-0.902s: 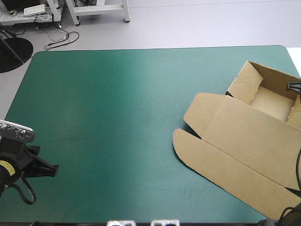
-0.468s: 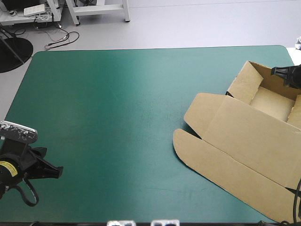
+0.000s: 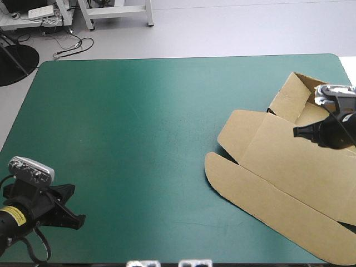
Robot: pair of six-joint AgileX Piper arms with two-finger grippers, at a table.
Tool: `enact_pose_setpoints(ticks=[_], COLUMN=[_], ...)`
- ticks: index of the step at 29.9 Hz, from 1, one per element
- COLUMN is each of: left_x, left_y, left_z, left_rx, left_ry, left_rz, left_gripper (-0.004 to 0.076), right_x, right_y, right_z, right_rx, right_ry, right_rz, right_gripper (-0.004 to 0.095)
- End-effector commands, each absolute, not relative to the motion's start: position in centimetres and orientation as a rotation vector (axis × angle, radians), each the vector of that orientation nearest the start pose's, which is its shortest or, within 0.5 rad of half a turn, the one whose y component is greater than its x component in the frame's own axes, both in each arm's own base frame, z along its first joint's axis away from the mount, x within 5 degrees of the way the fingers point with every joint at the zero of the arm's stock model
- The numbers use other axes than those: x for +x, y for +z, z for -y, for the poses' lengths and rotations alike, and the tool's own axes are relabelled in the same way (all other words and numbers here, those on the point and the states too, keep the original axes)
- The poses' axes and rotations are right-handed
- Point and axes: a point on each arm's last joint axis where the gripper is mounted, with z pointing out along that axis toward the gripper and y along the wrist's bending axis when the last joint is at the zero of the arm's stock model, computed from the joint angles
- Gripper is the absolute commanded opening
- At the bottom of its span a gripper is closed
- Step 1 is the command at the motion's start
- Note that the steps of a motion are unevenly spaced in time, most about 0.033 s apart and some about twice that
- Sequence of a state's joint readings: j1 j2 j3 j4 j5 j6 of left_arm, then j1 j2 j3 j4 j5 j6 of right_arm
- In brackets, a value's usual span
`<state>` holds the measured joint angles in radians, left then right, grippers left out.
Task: Fold the box
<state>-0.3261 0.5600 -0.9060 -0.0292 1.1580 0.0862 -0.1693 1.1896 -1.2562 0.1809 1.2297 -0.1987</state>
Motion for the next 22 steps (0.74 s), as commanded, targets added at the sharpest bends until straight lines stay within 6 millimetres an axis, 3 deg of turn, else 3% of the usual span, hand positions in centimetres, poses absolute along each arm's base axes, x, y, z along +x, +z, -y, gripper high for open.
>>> enact_pose_setpoints(ticks=[1, 10, 22], left_x=[6.3, 5.5, 5.1], left_y=[35.5, 30.1, 28.8], left_z=[2.6, 2.4, 2.3], left_rx=[0.465, 0.462, 0.499], left_ry=[-0.195, -0.21, -0.194], left_rz=[-2.218, -2.248, -2.267], left_gripper=[-0.001, -0.001, -0.001], right_x=[19.4, 13.8, 8.0], right_y=[37.3, 32.1, 28.0], right_z=[1.7, 0.5, -0.6], right_rx=[-0.057, -0.097, -0.094], right_ry=[0.097, 0.125, 0.114], right_rz=[-2.56, -2.551, -2.464], right_gripper=[-0.0015, -0.0015, -0.0015])
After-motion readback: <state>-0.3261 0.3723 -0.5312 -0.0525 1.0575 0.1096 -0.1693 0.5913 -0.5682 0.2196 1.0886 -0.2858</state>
